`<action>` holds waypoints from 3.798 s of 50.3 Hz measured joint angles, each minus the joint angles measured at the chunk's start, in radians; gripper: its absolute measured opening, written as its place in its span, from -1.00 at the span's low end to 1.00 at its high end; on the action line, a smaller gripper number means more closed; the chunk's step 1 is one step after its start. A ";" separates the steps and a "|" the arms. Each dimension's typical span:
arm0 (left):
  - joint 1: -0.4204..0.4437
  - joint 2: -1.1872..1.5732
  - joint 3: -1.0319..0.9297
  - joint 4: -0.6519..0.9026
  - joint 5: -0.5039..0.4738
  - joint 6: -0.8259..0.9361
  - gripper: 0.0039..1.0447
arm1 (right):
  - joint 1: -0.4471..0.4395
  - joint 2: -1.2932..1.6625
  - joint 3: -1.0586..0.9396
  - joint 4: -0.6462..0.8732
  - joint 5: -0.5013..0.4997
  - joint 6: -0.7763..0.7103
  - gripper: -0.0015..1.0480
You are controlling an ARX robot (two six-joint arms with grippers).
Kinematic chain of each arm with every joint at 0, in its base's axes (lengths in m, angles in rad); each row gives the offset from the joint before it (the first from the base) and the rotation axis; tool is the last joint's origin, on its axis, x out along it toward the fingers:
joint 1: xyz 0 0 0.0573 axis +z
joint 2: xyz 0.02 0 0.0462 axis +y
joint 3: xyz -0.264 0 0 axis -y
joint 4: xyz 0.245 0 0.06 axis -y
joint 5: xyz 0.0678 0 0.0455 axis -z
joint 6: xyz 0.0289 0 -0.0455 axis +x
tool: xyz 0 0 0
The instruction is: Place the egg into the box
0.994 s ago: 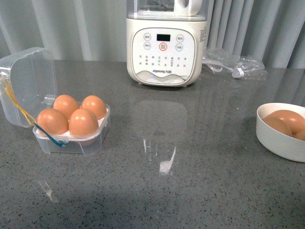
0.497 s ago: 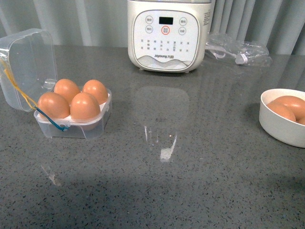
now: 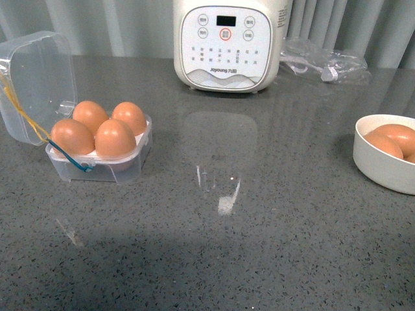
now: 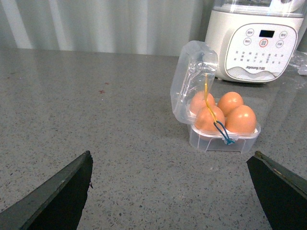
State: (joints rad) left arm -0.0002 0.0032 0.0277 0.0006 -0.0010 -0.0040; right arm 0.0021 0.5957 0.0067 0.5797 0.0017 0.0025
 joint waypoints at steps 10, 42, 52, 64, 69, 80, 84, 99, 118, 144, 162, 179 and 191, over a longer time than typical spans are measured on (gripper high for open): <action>0.000 0.000 0.000 0.000 0.000 0.000 0.88 | 0.000 -0.119 0.000 -0.108 0.000 0.000 -0.94; 0.000 0.000 0.000 0.000 0.000 0.000 0.88 | 0.000 -0.348 0.000 -0.328 0.000 0.000 -0.94; 0.000 0.000 0.000 0.000 0.000 0.000 0.88 | 0.000 -0.395 0.000 -0.376 0.000 0.000 -0.94; 0.000 0.000 0.000 0.000 0.000 0.000 0.88 | 0.000 -0.570 0.000 -0.573 -0.001 0.000 -0.94; 0.000 0.000 0.000 0.000 0.000 0.000 0.88 | 0.000 -0.591 0.000 -0.577 -0.001 0.000 -0.94; 0.000 0.000 0.000 0.000 0.000 0.000 0.88 | 0.000 -0.591 0.000 -0.579 -0.001 -0.002 -0.62; 0.000 0.000 0.000 0.000 0.000 0.000 0.88 | 0.000 -0.591 0.000 -0.579 0.000 -0.002 -0.41; 0.000 0.000 0.000 0.000 0.000 0.000 0.88 | 0.000 -0.591 0.000 -0.579 -0.001 -0.002 0.70; 0.000 0.000 0.000 0.000 0.000 0.000 0.88 | 0.000 -0.591 0.000 -0.579 0.000 -0.001 0.87; 0.078 0.118 0.004 0.081 -0.143 -0.207 0.88 | 0.000 -0.592 0.000 -0.579 0.000 -0.001 0.87; 0.320 0.748 0.165 0.605 0.084 -0.174 0.88 | 0.000 -0.592 0.000 -0.579 0.000 -0.001 0.87; 0.256 1.268 0.340 0.947 0.075 -0.021 0.88 | 0.000 -0.592 0.000 -0.579 0.000 -0.001 0.87; 0.209 1.442 0.431 1.003 0.078 0.054 0.88 | 0.000 -0.592 0.000 -0.579 0.000 -0.001 0.87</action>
State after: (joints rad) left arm 0.2085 1.4456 0.4587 1.0035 0.0769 0.0502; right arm 0.0017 0.0040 0.0067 0.0006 0.0013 0.0017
